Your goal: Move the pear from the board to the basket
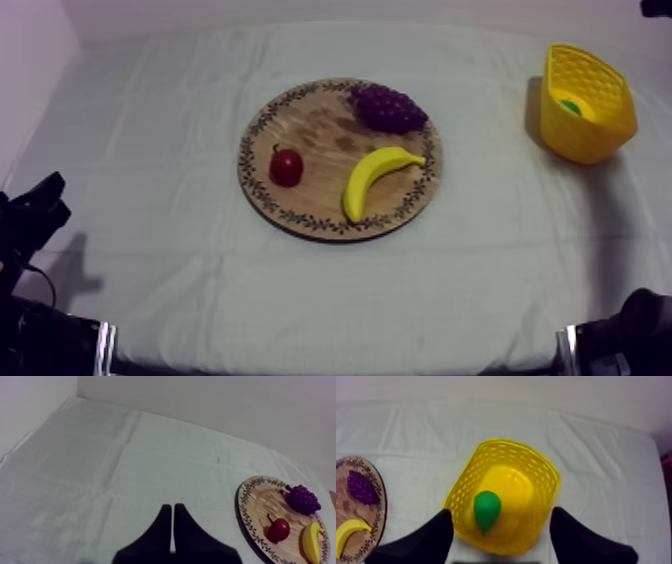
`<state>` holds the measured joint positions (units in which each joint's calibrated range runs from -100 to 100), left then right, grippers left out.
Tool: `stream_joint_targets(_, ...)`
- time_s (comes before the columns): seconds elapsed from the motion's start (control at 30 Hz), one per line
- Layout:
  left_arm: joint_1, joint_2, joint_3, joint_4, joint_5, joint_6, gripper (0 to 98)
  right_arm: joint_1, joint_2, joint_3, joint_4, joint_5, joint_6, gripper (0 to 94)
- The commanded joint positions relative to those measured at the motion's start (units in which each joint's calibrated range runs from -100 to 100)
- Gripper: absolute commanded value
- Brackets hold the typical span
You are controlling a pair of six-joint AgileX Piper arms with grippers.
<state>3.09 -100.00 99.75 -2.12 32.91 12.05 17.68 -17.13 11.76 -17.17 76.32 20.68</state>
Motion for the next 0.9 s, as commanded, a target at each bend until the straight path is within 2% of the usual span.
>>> stream_joint_targets(0.0,0.0,0.0,0.0,0.00,0.0,0.0,0.1,0.1,-10.0,3.9,-0.2,-2.3,-0.1,47.1)
stream_joint_targets(0.23,0.0,0.0,0.0,0.00,0.0,0.0,0.1,-2.1,-28.1,16.0,-0.5,-8.1,-0.8,33.0)
stream_joint_targets(0.4,0.0,0.0,0.0,0.00,0.0,0.0,0.1,-6.1,-37.6,23.8,0.9,-11.6,-3.4,21.9)
stream_joint_targets(0.6,0.0,0.0,0.0,0.00,0.0,0.0,0.1,-10.3,-49.3,37.3,3.8,-19.6,-6.0,4.9)
stream_joint_targets(0.87,0.0,0.0,0.0,0.00,0.0,0.0,0.1,-14.0,-61.5,62.8,10.4,-34.5,-10.9,0.7)
